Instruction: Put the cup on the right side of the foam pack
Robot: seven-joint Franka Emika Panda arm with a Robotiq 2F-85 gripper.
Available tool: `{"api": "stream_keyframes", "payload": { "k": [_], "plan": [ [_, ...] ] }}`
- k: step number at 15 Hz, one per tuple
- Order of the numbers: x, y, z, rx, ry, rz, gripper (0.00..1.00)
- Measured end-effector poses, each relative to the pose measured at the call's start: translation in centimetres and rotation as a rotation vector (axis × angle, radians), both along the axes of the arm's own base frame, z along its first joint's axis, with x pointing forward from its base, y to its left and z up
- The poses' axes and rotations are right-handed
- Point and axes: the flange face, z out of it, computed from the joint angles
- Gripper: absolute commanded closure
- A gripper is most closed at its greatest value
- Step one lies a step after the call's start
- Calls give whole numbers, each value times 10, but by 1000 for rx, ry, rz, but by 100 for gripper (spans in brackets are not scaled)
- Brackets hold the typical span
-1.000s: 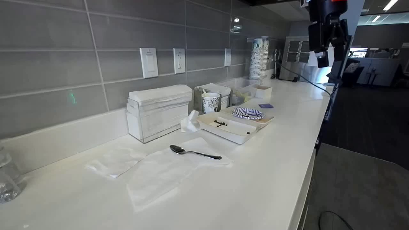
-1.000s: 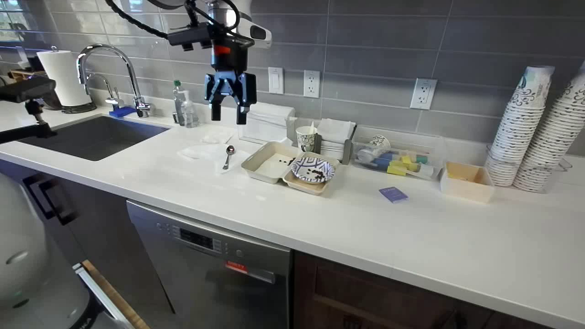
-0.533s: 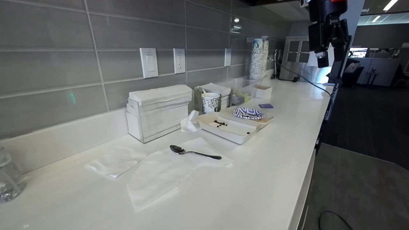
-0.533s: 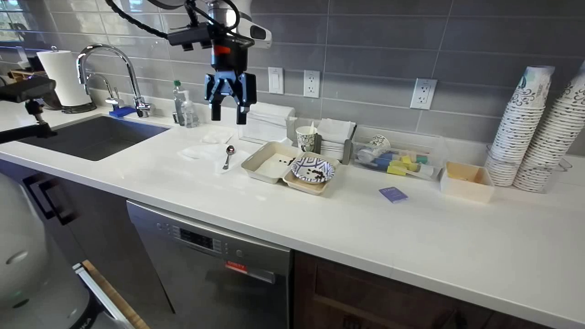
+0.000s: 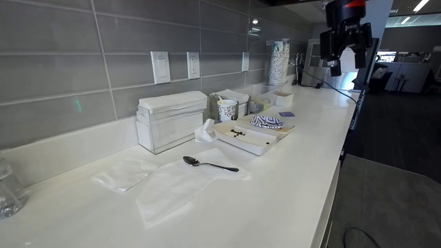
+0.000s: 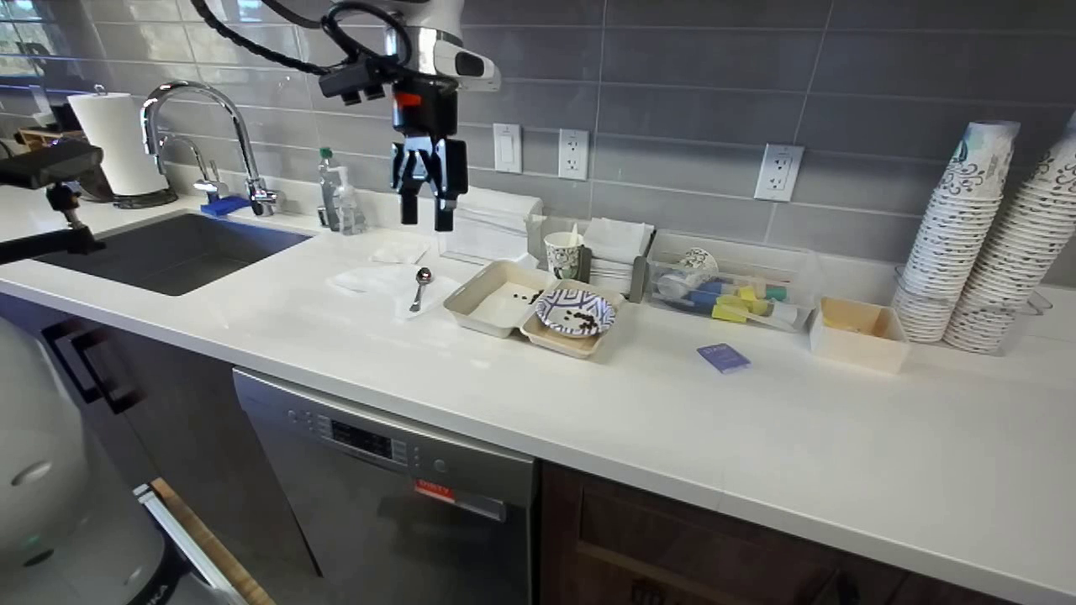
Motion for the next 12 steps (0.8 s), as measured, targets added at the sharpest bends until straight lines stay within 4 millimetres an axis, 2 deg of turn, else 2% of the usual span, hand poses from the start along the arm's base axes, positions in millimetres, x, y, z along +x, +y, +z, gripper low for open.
{"api": "stream_keyframes", "payload": {
  "k": [3,6,12],
  "plan": [
    [26,22,-23,-45,-57,-150,0],
    [65,40,-47,-62,-150,-294,0],
    [153,51,-82,-43,-383,-558,0]
  ]
}}
